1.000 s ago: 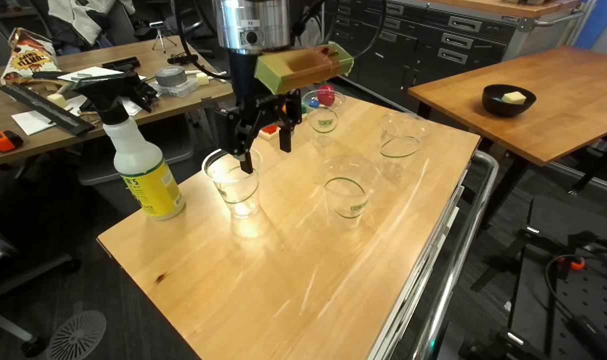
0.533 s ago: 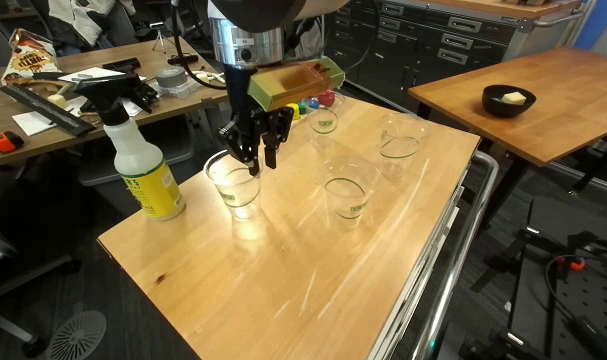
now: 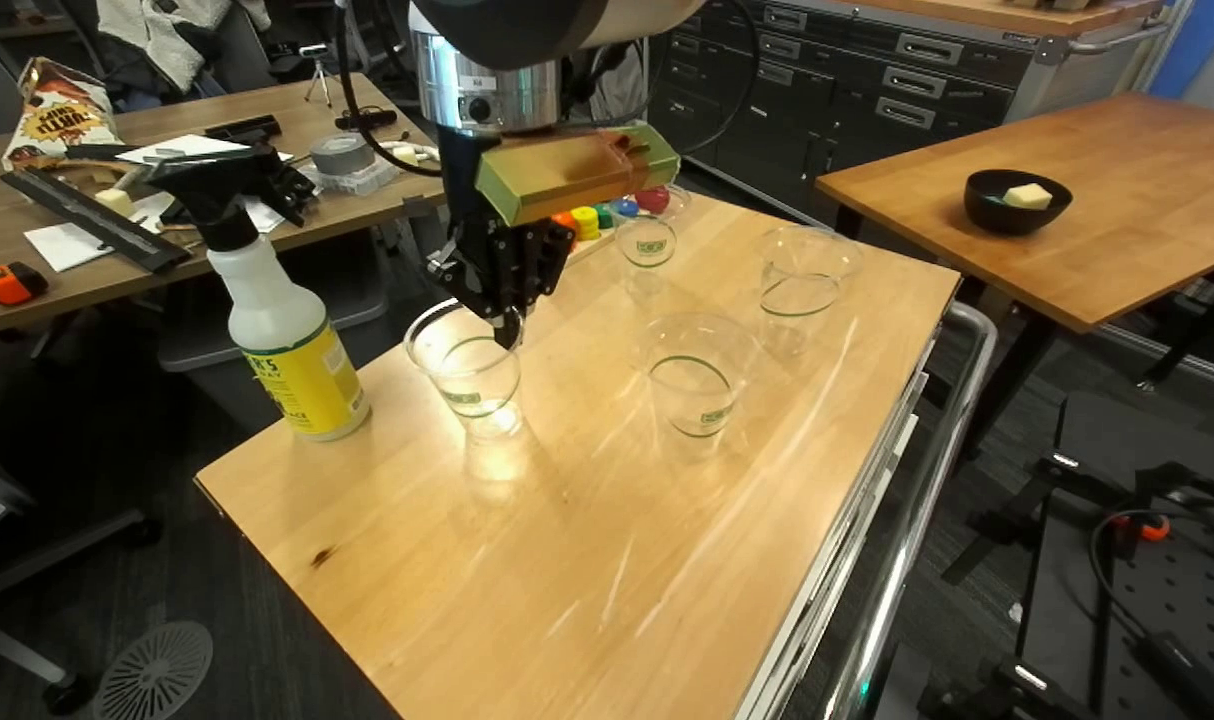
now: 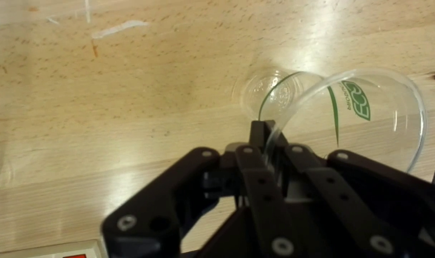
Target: Pick up the plastic cups from the table and put them in each other.
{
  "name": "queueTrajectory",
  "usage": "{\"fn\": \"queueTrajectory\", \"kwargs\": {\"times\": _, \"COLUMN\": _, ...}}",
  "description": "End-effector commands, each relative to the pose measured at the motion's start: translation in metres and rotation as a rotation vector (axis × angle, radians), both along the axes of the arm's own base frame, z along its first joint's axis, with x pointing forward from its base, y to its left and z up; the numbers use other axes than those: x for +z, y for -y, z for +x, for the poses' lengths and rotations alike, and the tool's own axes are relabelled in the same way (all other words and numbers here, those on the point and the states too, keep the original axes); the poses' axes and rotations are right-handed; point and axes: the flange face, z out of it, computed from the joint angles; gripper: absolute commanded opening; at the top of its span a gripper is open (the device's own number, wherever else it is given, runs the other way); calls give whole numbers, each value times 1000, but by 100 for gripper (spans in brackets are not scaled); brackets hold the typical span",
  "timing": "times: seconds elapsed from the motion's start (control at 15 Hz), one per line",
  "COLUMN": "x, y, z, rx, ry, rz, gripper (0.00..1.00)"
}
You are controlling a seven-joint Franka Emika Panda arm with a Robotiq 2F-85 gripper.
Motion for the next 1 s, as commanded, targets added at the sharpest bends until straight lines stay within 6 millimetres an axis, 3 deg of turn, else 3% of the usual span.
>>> {"fn": "queueTrajectory", "kwargs": {"times": 0.0, "x": 25, "y": 14, "z": -2, "rx": -106, "ry": -36, "rz": 97, "gripper": 6}}
{"fn": "queueTrajectory", "kwargs": {"times": 0.2, "x": 57, "y": 45, "z": -3, "rx": -217, "ry": -37, "rz": 186, "gripper": 5}}
{"fn": "queueTrajectory", "kwargs": {"times": 0.6, "x": 145, "y": 142, "z": -13, "rx": -442, "ry": 126, "rz": 224, "gripper": 3}}
{"fn": "queueTrajectory", "kwargs": {"times": 0.73, "x": 160, "y": 169, "z": -22, "rx": -510, "ry": 147, "rz": 205, "gripper": 4}}
{"fn": "queueTrajectory", "kwargs": {"times": 0.93, "x": 165, "y": 197, "z": -37, "rx": -602, "ry": 148, "rz": 165, "gripper": 4}}
